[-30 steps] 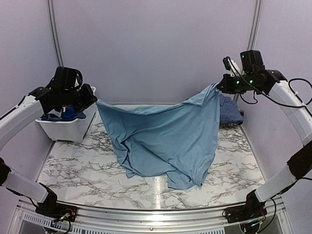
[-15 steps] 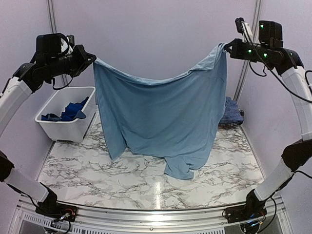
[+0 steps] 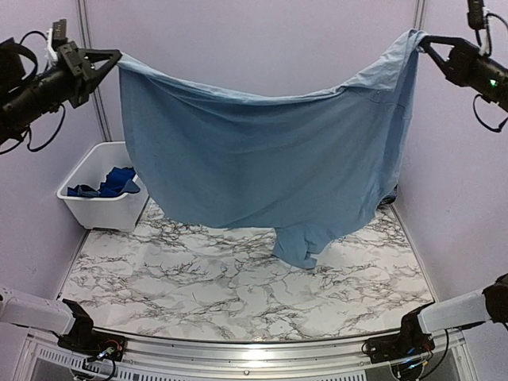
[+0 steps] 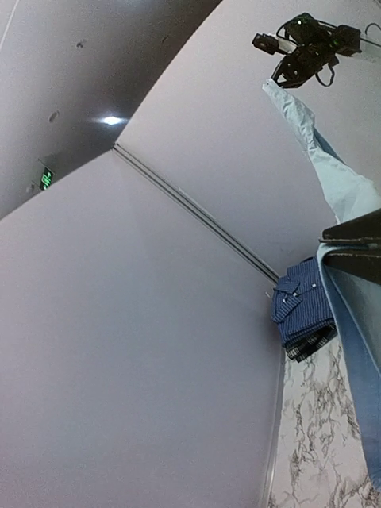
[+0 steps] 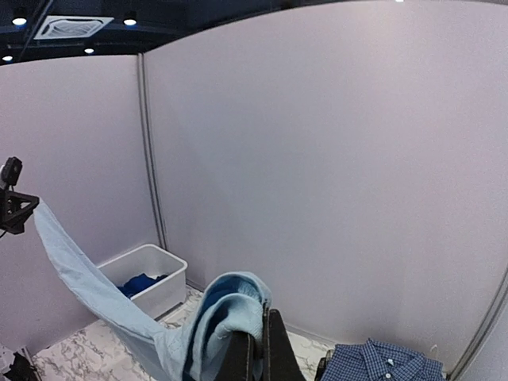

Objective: Fold and stack the mixed laundry pile
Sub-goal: Flatten out the crumpled T-shirt at the center of the board.

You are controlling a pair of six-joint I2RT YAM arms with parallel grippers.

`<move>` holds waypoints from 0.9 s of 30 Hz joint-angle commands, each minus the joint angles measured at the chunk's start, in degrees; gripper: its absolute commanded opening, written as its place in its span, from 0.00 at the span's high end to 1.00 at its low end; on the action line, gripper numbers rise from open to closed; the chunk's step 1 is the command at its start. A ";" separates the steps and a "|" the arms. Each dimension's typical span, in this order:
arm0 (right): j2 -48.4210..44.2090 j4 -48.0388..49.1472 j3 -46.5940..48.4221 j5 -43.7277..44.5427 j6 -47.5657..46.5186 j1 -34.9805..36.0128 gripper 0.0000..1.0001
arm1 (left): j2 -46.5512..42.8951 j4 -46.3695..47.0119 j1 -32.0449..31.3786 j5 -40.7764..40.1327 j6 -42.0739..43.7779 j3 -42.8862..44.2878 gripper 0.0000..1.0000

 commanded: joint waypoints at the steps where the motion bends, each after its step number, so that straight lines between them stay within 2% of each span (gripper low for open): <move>1: -3.63 1.96 3.18 -6.91 1.55 -0.28 1.00 | -4.35 2.36 -0.71 1.62 -2.47 2.23 1.00; 6: -4.10 2.84 9.02 -9.76 4.38 -0.35 1.00 | -5.68 2.67 -0.73 2.74 -4.58 6.66 1.00; 10: -3.38 6.53 9.65 -10.38 6.85 -0.35 1.00 | -3.89 3.43 -0.73 3.02 -4.95 8.95 1.00; 16: 1.98 7.32 8.64 -1.30 2.60 -0.30 1.00 | 0.82 4.59 -0.73 -4.36 -1.52 7.11 1.00; 22: 9.77 9.17 -3.96 6.81 -3.83 -0.35 1.00 | 4.65 5.95 -0.65 -16.96 0.08 -5.29 1.00; 26: 13.82 21.30 -22.49 6.91 -5.25 -0.30 1.00 | 8.60 6.99 0.24 -23.10 0.69 -16.92 1.00; 27: 15.23 22.87 -23.97 6.98 -6.68 -0.39 1.00 | 10.48 6.66 0.62 -24.79 0.88 -18.71 1.00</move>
